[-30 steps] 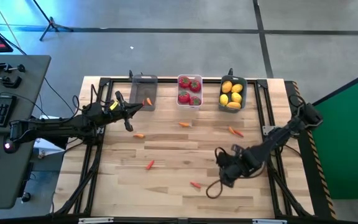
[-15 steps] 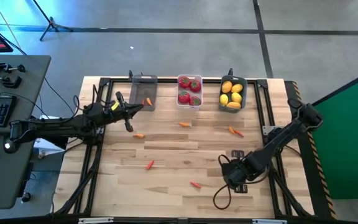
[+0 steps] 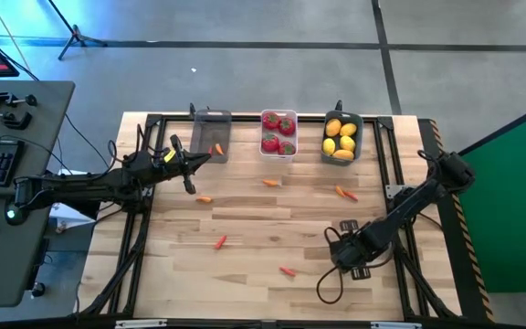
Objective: Sort produce into baskets
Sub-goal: Put the orange chili pepper into the black bin
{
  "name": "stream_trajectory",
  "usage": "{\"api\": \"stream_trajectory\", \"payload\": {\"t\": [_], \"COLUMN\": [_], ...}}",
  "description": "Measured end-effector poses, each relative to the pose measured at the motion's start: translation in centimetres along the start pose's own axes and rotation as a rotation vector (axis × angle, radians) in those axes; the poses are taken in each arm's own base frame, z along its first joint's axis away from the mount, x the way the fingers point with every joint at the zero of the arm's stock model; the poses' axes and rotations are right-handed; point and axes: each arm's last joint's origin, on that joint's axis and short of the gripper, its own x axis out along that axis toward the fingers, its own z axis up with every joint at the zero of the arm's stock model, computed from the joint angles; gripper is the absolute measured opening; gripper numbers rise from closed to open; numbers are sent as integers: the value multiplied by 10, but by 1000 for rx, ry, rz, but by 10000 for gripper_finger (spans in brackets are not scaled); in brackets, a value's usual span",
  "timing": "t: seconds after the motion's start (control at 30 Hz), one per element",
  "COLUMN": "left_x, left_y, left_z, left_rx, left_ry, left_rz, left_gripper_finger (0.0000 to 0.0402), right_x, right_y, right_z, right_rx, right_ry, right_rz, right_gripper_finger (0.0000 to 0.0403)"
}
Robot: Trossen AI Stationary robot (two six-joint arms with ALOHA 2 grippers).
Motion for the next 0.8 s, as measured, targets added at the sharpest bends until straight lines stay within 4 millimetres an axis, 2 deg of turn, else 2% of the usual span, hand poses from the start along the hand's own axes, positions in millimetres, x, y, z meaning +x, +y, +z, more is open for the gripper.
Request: {"api": "stream_trajectory", "payload": {"t": [0.27,0.43,0.67,0.8], "left_x": [0,0,0,0], "left_y": [0,0,0,1], "left_z": [0,0,0,2], "left_rx": [-2,-2,-12,-33], "left_ry": [2,2,0,-24], "left_rz": [0,-1,0,11], "left_gripper_finger": [0,0,0,0], "right_x": [14,8,-9,-21], "right_y": [-5,-6,-9,-26], "right_z": [-7,0,31,58], "right_rx": [10,60,100,130], "right_ry": [-29,-37,-172,-373], "right_rz": [8,7,94,54], "right_gripper_finger": [156,113,12,17]}}
